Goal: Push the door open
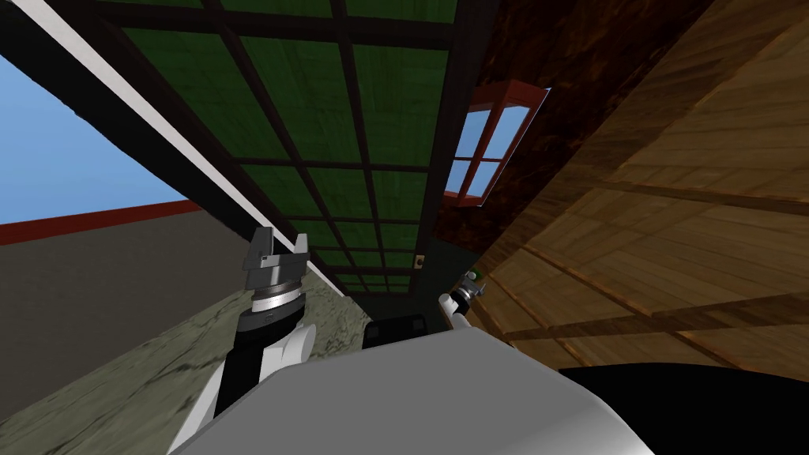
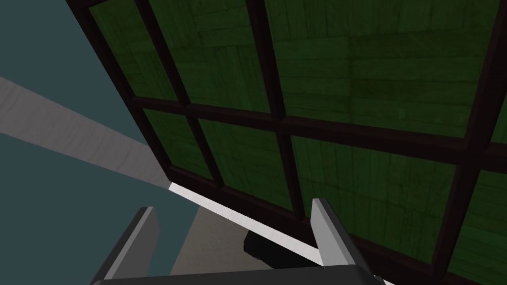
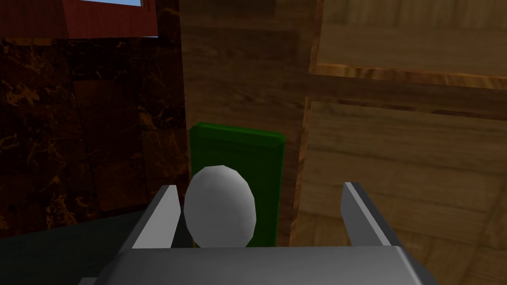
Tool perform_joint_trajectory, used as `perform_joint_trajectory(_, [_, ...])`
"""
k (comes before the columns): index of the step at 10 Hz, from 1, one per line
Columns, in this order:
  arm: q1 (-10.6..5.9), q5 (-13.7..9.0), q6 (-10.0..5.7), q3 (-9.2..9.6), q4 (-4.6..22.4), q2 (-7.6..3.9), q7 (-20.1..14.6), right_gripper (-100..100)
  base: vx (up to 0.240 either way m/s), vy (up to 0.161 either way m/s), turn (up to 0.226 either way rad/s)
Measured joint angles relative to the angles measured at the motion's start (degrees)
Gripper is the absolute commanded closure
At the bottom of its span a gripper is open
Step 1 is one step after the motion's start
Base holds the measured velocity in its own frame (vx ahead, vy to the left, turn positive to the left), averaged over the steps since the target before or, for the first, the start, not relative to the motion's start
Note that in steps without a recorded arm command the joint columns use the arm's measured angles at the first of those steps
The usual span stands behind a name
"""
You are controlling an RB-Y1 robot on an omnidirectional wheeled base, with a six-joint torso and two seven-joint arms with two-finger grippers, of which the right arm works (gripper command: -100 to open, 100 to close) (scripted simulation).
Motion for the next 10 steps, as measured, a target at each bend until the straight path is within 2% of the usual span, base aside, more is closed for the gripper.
perform_joint_trajectory(1, [0.17, 0.0, -0.94, -0.49, 0.3, 0.42, 0.0, 100, 0.007, -0.032, 0.033])
perform_joint_trajectory(3, [0.72, -0.1, -0.53, -0.66, -0.5, 0.4, 0.4, 100, -0.002, 0.002, 0.004])
perform_joint_trajectory(4, [1.96, -0.1, 0.08, -0.58, -2.8, 0.82, 0.9, 100, 0.011, -0.025, 0.117])
perform_joint_trajectory(5, [2.43, -0.6, 0.3, -1.56, -4.1, 1.27, 1.7, 100, 0.007, -0.046, 0.063])
perform_joint_trajectory(6, [1.04, -0.8, -0.65, -2.12, -1.4, 0.63, 0.9, 100, 0.007, -0.031, 0.02])
perform_joint_trajectory(7, [2.33, -1.0, 0.25, -2.41, -4.7, 1.09, 1.8, 100, 0.005, -0.019, -0.018])
perform_joint_trajectory(8, [2.68, -1.0, 0.78, -2.46, -5.6, 1.09, 2.4, 100, 0.003, -0.011, -0.01])
perform_joint_trajectory(9, [2.35, -1.0, 0.52, -2.48, -5.2, 1.08, 2.4, 100, 0.0, 0.0, 0.0])
perform_joint_trajectory(10, [1.17, -1.0, -0.27, -2.51, -2.9, 0.54, 1.6, 100, 0.002, -0.024, 0.158])
